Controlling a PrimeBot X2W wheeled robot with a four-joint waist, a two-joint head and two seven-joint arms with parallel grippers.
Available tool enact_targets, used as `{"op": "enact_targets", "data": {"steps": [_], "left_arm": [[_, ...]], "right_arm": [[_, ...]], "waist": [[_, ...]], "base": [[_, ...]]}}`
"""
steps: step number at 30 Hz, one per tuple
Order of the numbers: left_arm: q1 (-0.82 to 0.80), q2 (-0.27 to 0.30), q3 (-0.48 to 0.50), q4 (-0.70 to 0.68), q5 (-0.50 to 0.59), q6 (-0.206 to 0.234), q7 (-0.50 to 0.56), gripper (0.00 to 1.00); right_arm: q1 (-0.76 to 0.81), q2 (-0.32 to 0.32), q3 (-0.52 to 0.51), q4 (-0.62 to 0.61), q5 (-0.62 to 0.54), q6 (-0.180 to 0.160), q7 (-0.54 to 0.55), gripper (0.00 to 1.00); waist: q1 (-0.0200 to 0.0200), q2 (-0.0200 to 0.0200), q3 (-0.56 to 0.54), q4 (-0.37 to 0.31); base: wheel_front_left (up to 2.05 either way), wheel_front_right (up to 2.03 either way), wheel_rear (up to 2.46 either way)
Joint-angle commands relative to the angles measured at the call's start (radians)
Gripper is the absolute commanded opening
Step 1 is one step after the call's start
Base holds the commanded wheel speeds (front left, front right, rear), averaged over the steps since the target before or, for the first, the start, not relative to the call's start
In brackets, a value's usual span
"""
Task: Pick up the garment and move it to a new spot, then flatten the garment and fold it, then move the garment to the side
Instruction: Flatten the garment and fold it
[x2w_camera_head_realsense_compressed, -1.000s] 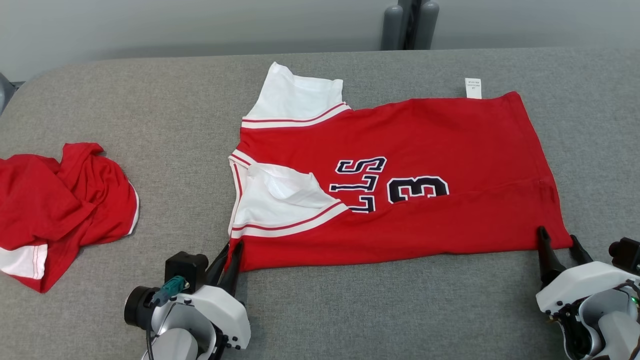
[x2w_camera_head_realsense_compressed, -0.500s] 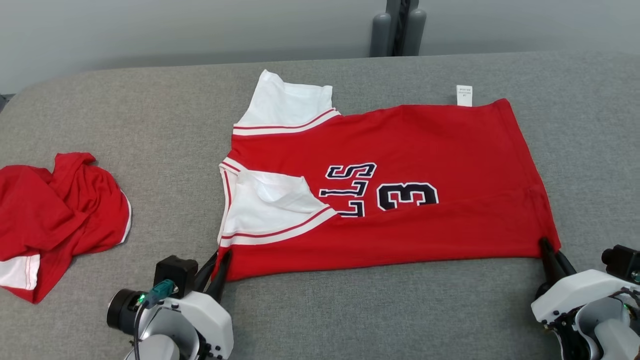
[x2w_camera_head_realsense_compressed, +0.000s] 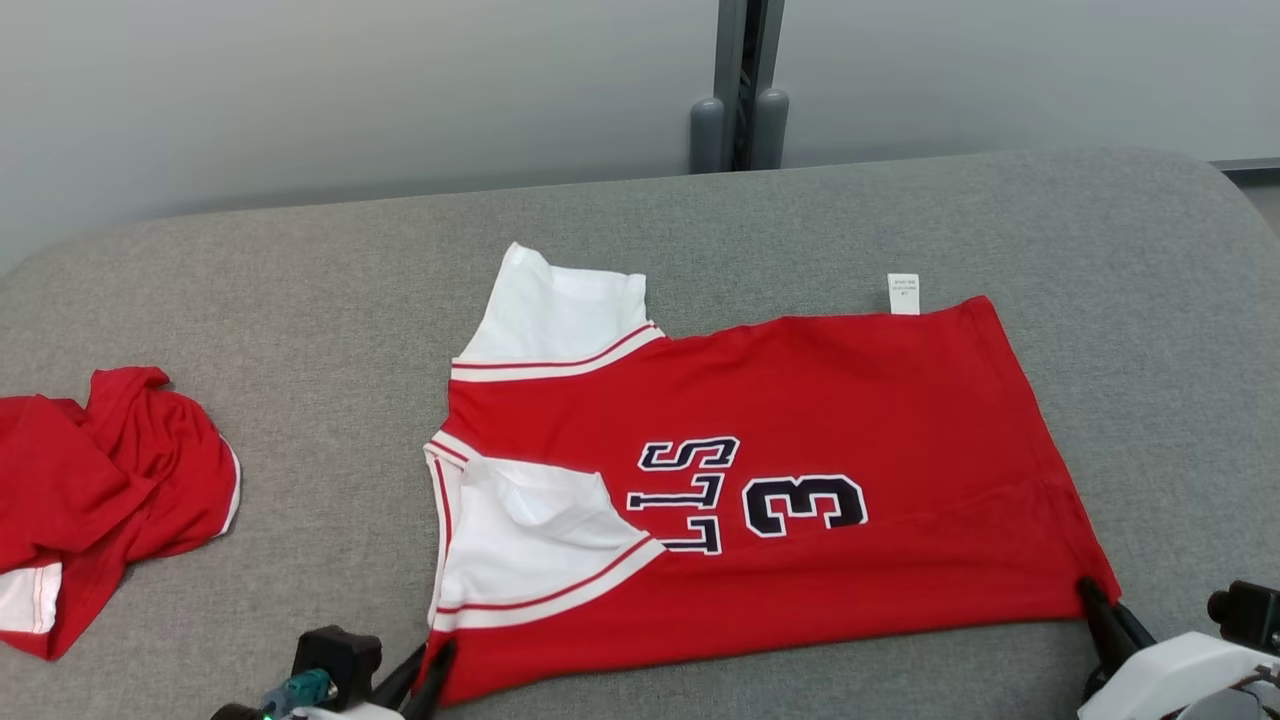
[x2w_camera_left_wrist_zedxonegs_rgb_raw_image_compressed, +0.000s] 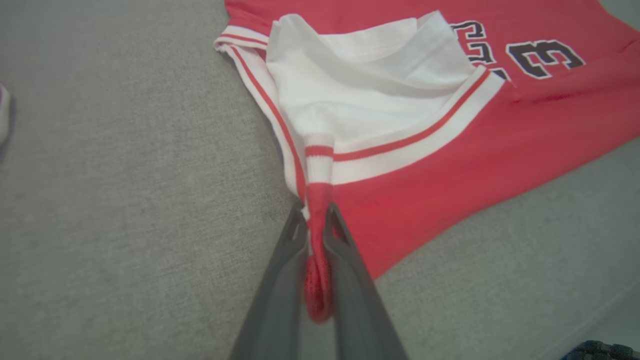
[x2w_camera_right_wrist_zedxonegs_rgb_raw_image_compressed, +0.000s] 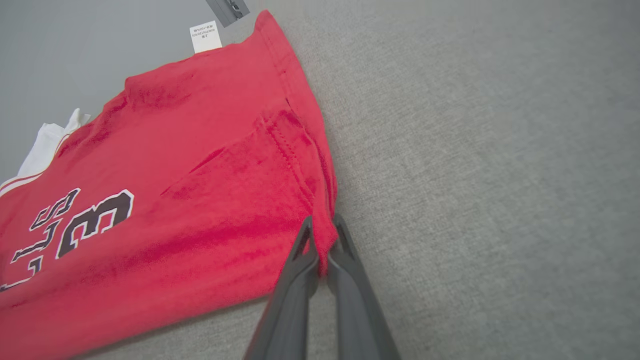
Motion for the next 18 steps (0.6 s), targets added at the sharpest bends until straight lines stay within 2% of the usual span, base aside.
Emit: {"op": "enact_targets", "data": {"steps": [1,6,9,10,11,12,13,18], "left_arm": [[0.018,0.014,0.003,-0.019,-0.006,-0.003,0.01,0.0],[0.115,0.056,-0.008,-0.148,-0.02,0.014,0.088,0.0],[0.152,0.069,-0.008,-0.207,-0.028,0.023,0.116,0.0],[0.161,0.072,-0.007,-0.22,-0.032,0.025,0.124,0.22],[0.168,0.075,-0.008,-0.231,-0.033,0.029,0.13,0.65],[0.172,0.077,-0.007,-0.24,-0.032,0.032,0.135,1.0],[0.173,0.077,-0.007,-0.248,-0.03,0.037,0.138,1.0],[0.153,0.073,0.008,-0.288,-0.03,0.061,0.132,1.0]], "right_arm": [[0.021,-0.015,-0.009,-0.012,-0.002,-0.003,0.01,0.0],[0.115,-0.023,-0.057,-0.111,-0.014,-0.003,0.082,0.0],[0.164,-0.004,-0.101,-0.174,-0.017,-0.003,0.122,0.0],[0.177,0.005,-0.12,-0.194,-0.012,-0.003,0.137,0.01],[0.188,0.011,-0.135,-0.212,-0.014,-0.003,0.152,0.49],[0.2,0.015,-0.147,-0.23,-0.023,-0.002,0.166,0.95],[0.208,0.022,-0.158,-0.25,-0.029,-0.002,0.18,1.0],[0.217,0.046,-0.224,-0.342,-0.081,-0.002,0.216,1.0]], "waist": [[0.0,0.0,-0.004,-0.005],[0.0,0.0,-0.005,-0.008],[0.0,0.0,-0.004,-0.008],[0.0,0.0,-0.003,-0.009],[0.0,0.0,-0.003,-0.009],[0.0,0.0,-0.002,-0.008],[0.0,0.0,-0.001,-0.008],[0.0,0.0,0.006,-0.004]], "base": [[0.0,0.0,0.0],[0.0,0.0,0.0],[0.0,0.0,0.0],[0.0,0.0,0.0],[0.0,0.0,0.0],[0.0,0.0,0.0],[0.0,0.0,0.0],[0.0,0.0,0.0]]}}
